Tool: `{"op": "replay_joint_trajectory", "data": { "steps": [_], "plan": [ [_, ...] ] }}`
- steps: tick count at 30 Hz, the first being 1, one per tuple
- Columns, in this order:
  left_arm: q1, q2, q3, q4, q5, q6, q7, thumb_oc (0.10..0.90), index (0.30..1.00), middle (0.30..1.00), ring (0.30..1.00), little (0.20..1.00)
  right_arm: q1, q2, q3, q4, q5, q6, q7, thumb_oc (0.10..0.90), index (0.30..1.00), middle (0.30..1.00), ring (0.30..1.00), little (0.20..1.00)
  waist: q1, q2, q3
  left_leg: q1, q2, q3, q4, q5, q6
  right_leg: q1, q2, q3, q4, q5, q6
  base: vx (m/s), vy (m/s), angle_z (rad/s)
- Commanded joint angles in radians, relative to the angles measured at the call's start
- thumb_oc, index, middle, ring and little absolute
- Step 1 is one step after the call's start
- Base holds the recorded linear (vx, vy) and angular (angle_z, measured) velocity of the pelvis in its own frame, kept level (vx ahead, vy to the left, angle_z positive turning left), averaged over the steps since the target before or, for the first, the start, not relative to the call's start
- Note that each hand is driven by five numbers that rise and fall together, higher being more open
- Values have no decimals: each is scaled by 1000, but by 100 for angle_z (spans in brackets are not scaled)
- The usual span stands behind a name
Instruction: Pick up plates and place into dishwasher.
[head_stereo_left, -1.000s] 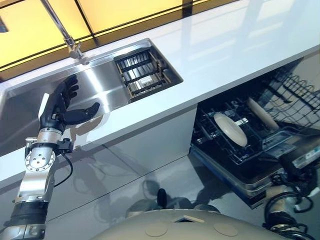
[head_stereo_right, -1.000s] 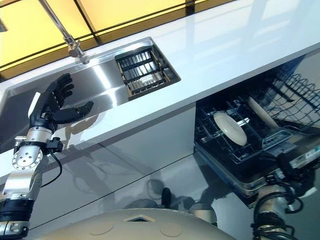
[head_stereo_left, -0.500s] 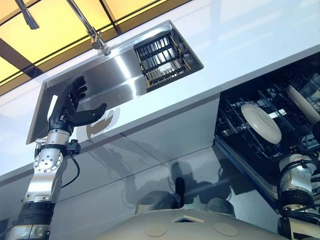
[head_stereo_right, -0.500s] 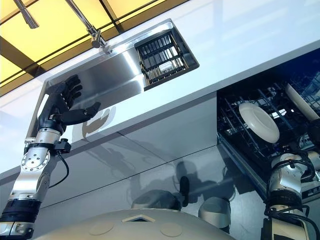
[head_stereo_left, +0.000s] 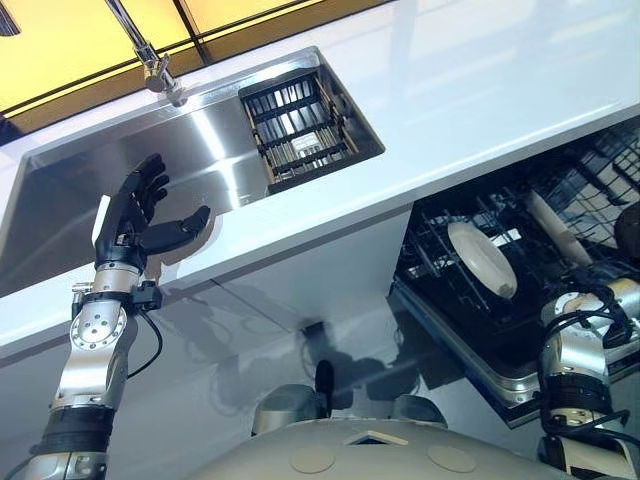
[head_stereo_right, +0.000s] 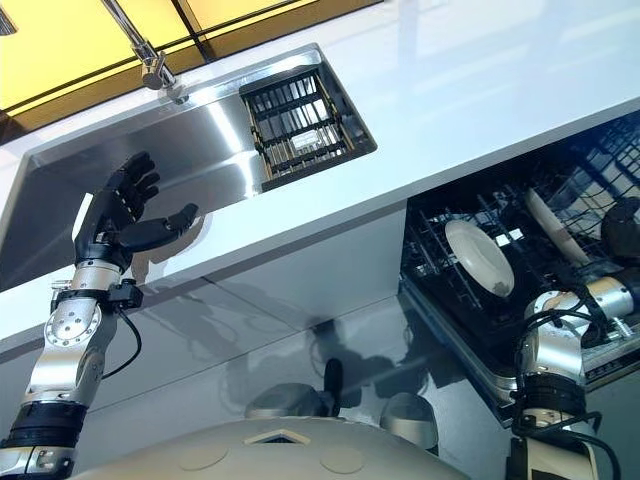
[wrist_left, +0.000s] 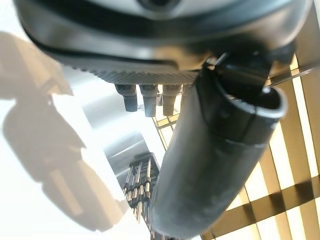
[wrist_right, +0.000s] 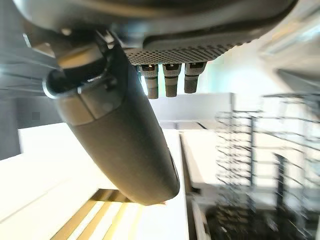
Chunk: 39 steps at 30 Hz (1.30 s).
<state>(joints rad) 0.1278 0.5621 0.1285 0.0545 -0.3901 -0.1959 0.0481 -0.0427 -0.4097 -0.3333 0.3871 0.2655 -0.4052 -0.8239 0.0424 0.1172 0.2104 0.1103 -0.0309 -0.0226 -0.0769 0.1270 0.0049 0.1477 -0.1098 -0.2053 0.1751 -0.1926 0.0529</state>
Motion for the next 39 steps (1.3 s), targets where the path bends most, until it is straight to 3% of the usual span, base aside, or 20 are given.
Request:
{"op": "replay_joint_trajectory", "data": {
  "steps": [1,5,9,12,16,20,22,29,35,39],
  "plan": [
    [-79,54,140,-28,-8,-104,14,800,900,900,900,900,-31,-40,49,-50,64,-16,75,800,900,900,900,900,-9,-9,-38,11,3,3,56,-115,-31,-37,49,-6,16,27,-49,0,0,0],
    [-84,60,141,-22,-4,-96,9,800,900,900,900,900,-23,3,86,6,177,0,170,800,900,900,900,900,-7,-28,-40,19,7,9,51,-117,-27,-27,56,-1,-3,40,-46,-1,-16,0],
    [-94,59,131,-9,7,-92,4,800,900,900,900,900,-21,38,129,67,291,5,380,800,900,900,900,900,-3,-38,-41,24,8,14,46,-116,-24,-16,60,-1,-29,56,-41,11,-14,-4],
    [-96,61,129,-3,8,-91,0,800,900,900,900,900,-17,41,147,121,301,20,394,800,900,900,900,900,-2,-41,-40,24,6,20,47,-118,-23,-12,61,2,-48,68,-37,0,0,0],
    [-103,67,116,-5,9,-84,2,800,900,900,900,900,-24,35,145,189,339,20,361,800,900,900,900,900,0,-40,-37,23,6,25,46,-119,-22,-11,62,7,-63,77,-34,13,-6,-4],
    [-111,70,91,-18,4,-79,19,800,900,900,900,900,-44,31,142,216,353,-16,234,800,900,900,900,900,-1,-32,-28,19,4,26,47,-119,-19,-13,62,16,-72,85,-32,-6,8,-7],
    [-106,68,83,-26,2,-76,23,800,900,900,900,900,-51,48,133,198,312,-88,94,800,900,900,900,900,-2,-25,-26,19,3,28,46,-119,-16,-13,63,22,-78,89,-31,3,22,-4],
    [-71,44,85,-27,-7,-94,24,800,900,900,900,900,-37,80,120,115,87,-168,-103,800,900,900,900,900,-4,-8,-29,14,-2,30,45,-119,-10,-19,60,31,-83,93,-29,2,34,-4],
    [-46,26,110,-29,-10,-94,7,800,900,900,900,900,-4,68,114,106,-10,-155,-70,800,900,900,900,900,-12,-2,-34,10,-6,43,42,-119,-9,-27,55,35,-93,99,-23,0,30,-10],
    [-36,26,124,-32,-14,-97,-6,800,900,900,900,900,18,69,111,138,65,-115,19,800,900,900,900,900,-16,-6,-31,8,-7,51,41,-120,-9,-31,54,38,-98,104,-20,-4,3,-5]
  ]
}}
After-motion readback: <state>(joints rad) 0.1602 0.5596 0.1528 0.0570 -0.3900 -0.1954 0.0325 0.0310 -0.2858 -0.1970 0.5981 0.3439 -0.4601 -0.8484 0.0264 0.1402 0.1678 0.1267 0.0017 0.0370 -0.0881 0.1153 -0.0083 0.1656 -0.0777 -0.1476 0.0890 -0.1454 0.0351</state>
